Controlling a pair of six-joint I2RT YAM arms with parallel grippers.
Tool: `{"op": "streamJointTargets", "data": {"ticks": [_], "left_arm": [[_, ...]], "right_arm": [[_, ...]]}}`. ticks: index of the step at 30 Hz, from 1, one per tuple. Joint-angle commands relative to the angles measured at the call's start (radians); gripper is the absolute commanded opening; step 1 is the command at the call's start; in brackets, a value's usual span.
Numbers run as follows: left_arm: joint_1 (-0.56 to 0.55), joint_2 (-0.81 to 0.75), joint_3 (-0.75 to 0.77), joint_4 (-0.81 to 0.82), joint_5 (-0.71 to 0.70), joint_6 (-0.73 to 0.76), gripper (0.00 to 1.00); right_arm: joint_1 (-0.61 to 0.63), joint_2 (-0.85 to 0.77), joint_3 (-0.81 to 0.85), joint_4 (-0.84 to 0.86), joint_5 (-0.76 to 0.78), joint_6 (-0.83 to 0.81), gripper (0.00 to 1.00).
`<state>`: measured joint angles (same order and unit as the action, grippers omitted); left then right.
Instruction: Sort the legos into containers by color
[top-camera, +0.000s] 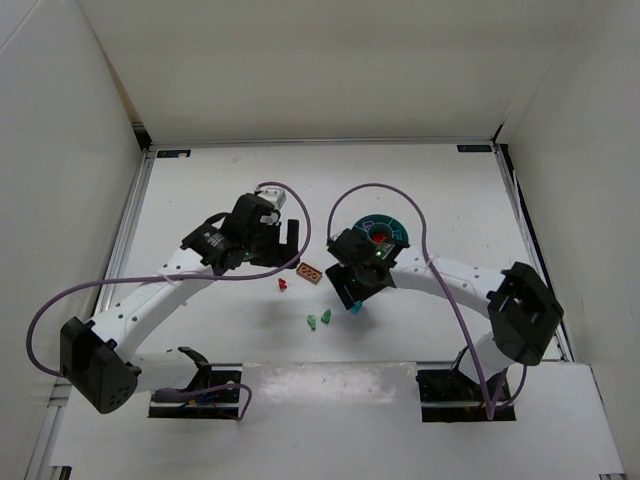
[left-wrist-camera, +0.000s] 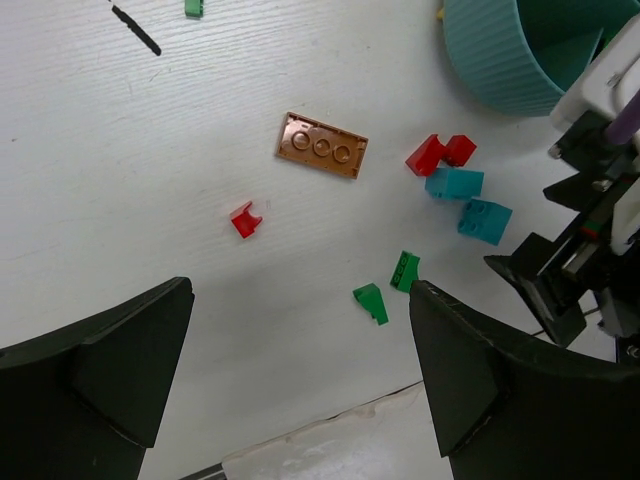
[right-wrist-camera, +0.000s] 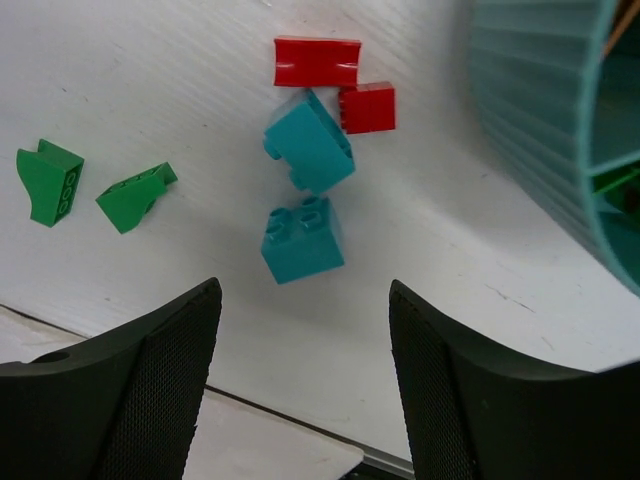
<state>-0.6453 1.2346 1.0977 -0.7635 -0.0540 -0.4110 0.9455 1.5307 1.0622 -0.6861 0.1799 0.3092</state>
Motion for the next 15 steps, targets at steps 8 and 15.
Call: {"op": "streamJointTargets", "data": {"ticks": [8, 15], "left_arm": [[-0.011, -0.052, -0.042, 0.007, -0.038, -0.035, 1.00], [-0.011, -0.030, -0.038, -0.008, -0.055, -0.040, 1.00]], "right_arm": [[0.026, 0.034, -0.082, 0.149, 0.012, 0.084, 0.71], [0.025, 0.028, -0.137, 0.246, -0.026, 0.051, 0.67]]}}
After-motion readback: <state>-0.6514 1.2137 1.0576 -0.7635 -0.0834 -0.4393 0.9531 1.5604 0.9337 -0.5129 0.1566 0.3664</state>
